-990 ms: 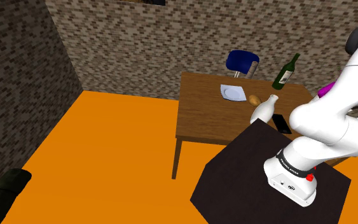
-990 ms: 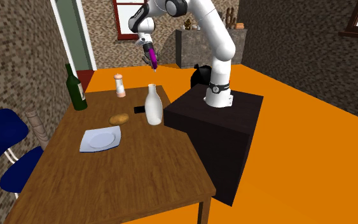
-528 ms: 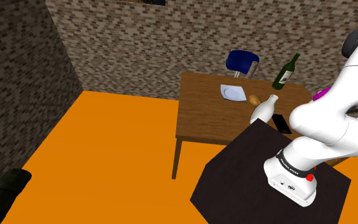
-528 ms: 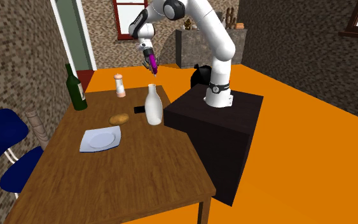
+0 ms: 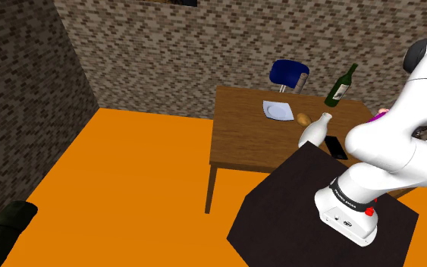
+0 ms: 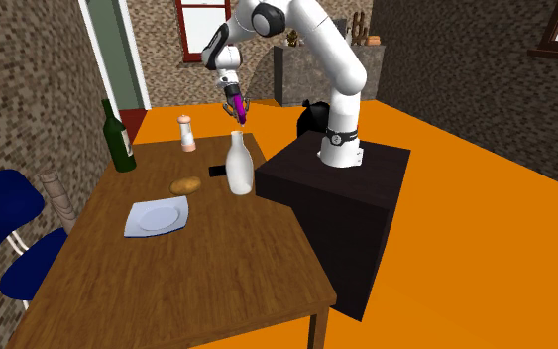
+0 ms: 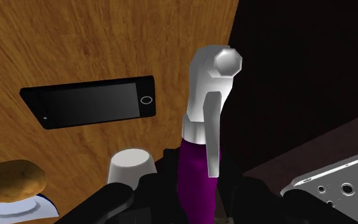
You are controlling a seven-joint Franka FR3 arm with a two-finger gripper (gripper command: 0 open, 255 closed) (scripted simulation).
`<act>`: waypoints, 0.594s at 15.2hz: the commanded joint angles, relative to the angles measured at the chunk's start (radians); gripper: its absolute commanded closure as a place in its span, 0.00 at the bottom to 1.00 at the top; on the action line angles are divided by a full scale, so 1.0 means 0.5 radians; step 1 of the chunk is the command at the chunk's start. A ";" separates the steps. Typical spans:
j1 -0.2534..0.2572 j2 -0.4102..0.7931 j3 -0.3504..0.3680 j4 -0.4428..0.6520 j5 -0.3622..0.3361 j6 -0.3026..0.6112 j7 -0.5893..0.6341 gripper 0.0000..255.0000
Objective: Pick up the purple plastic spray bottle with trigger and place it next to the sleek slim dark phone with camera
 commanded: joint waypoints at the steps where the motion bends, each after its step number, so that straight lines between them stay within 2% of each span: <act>1: -0.012 0.043 0.016 0.003 0.021 0.034 -0.015 1.00; 9: -0.050 0.194 0.074 0.023 0.090 0.147 -0.060 1.00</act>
